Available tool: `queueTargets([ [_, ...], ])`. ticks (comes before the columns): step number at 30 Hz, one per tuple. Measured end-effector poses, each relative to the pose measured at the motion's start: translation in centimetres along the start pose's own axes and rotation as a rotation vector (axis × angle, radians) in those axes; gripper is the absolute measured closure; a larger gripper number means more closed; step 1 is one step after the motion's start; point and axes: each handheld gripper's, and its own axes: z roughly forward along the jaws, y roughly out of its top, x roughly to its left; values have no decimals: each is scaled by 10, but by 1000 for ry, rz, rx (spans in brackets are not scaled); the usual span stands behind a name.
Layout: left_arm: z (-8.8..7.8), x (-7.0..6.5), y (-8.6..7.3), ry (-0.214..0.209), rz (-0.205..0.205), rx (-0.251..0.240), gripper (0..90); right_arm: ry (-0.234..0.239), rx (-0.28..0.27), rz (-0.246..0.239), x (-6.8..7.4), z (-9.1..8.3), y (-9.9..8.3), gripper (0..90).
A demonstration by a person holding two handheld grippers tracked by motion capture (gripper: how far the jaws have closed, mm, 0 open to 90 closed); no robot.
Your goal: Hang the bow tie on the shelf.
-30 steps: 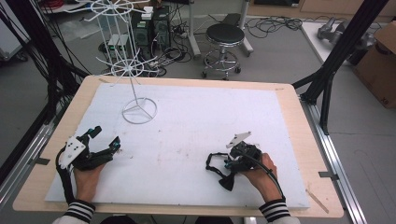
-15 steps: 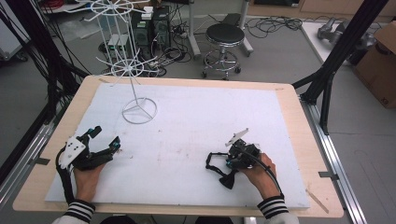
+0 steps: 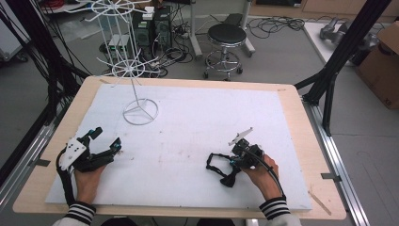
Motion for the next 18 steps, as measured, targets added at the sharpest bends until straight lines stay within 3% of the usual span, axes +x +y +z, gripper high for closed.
queueTargets([
  [10,0,0,0,-1,3,1,170,8,-76,17,1,-4,-2,880],
  [18,0,0,0,-1,2,0,170,28,-216,16,4,-16,0,882],
])
